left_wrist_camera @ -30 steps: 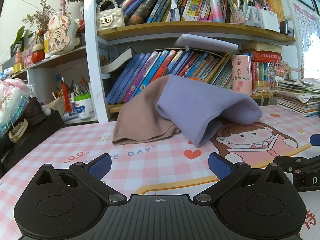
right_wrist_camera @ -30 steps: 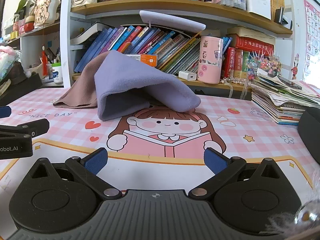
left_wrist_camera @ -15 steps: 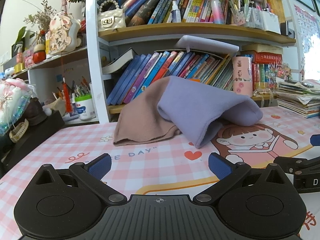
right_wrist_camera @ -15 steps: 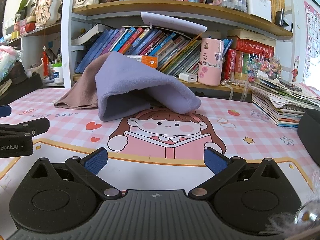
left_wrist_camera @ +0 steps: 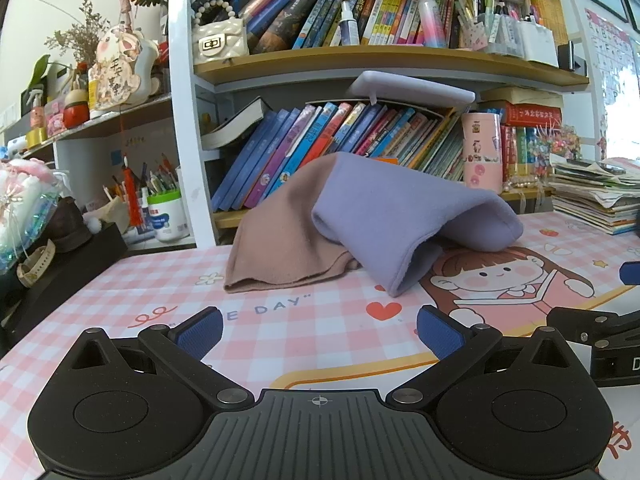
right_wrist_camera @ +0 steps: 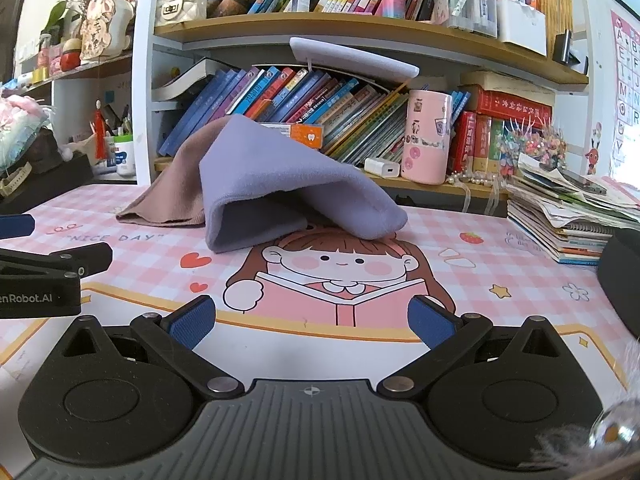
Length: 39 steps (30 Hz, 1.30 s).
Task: Fold clothes
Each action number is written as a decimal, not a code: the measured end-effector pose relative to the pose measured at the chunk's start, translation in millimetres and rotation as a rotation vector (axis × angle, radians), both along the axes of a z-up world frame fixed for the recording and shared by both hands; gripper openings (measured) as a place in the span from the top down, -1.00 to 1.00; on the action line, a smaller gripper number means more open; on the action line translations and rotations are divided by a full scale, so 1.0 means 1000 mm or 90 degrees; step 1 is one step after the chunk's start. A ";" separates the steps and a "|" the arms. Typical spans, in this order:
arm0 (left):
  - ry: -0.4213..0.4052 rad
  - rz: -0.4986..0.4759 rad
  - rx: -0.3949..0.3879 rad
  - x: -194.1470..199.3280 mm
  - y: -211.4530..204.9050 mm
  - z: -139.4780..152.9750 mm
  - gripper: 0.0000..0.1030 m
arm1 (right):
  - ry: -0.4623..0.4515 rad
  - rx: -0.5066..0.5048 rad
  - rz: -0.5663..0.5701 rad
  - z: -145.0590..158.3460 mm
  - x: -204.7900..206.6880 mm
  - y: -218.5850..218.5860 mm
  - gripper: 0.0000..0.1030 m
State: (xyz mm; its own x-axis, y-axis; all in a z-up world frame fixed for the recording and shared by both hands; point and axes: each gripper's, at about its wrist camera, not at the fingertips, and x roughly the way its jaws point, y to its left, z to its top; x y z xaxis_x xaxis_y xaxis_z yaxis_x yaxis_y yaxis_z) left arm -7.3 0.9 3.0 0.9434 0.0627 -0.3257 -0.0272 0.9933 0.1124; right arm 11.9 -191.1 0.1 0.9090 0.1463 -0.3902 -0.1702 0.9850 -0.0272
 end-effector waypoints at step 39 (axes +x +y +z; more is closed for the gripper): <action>-0.036 -0.061 -0.044 -0.008 0.008 0.003 -1.00 | 0.000 -0.009 0.027 -0.001 0.000 0.005 -1.00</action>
